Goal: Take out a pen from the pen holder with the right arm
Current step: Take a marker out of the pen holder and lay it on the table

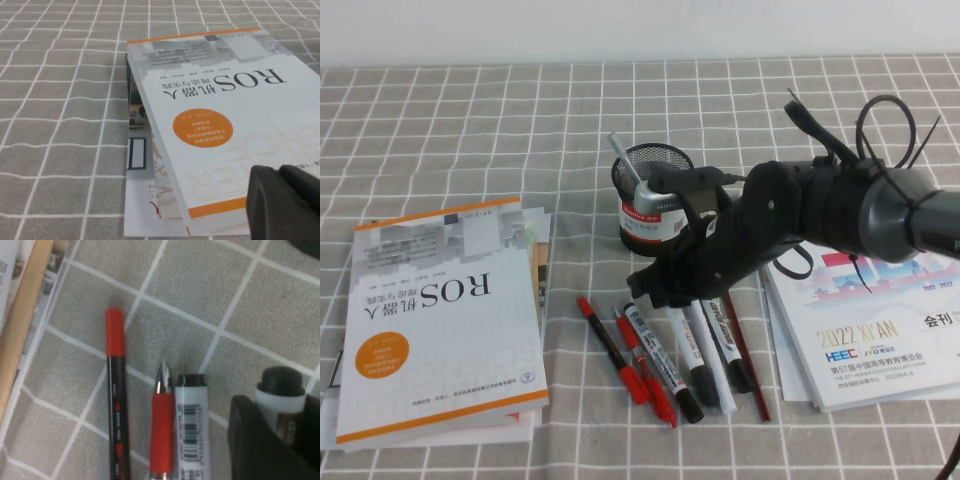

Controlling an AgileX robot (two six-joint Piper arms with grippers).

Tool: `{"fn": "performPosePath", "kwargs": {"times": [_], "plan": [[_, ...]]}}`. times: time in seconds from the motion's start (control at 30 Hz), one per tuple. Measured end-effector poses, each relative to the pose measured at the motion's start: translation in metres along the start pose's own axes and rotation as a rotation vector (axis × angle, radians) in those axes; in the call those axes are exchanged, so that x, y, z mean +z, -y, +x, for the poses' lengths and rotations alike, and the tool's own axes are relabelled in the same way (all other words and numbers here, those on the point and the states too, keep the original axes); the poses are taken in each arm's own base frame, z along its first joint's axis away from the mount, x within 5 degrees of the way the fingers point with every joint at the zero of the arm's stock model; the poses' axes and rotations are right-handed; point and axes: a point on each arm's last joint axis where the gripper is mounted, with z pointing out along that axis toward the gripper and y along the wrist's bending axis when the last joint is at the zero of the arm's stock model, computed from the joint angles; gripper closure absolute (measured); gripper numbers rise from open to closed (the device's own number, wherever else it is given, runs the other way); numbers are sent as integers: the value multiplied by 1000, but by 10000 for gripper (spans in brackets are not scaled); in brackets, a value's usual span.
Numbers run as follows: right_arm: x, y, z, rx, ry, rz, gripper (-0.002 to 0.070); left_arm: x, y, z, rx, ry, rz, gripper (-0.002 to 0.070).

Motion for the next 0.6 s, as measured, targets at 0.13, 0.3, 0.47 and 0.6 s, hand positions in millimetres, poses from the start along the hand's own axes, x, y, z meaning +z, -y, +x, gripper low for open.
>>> {"fn": "performPosePath", "kwargs": {"times": [0.13, 0.3, 0.47, 0.6], "plan": [[2, 0, 1, 5, -6, -2, 556, 0, 0, 0, 0, 0, 0, 678], [2, 0, 1, 6, -6, -2, 452, 0, 0, 0, 0, 0, 0, 678], [-3, 0, -1, -5, 2, 1, 365, 0, 0, 0, 0, 0, 0, 678], [-35, -7, -3, -33, 55, -5, 398, 0, 0, 0, 0, 0, 0, 678]]}}
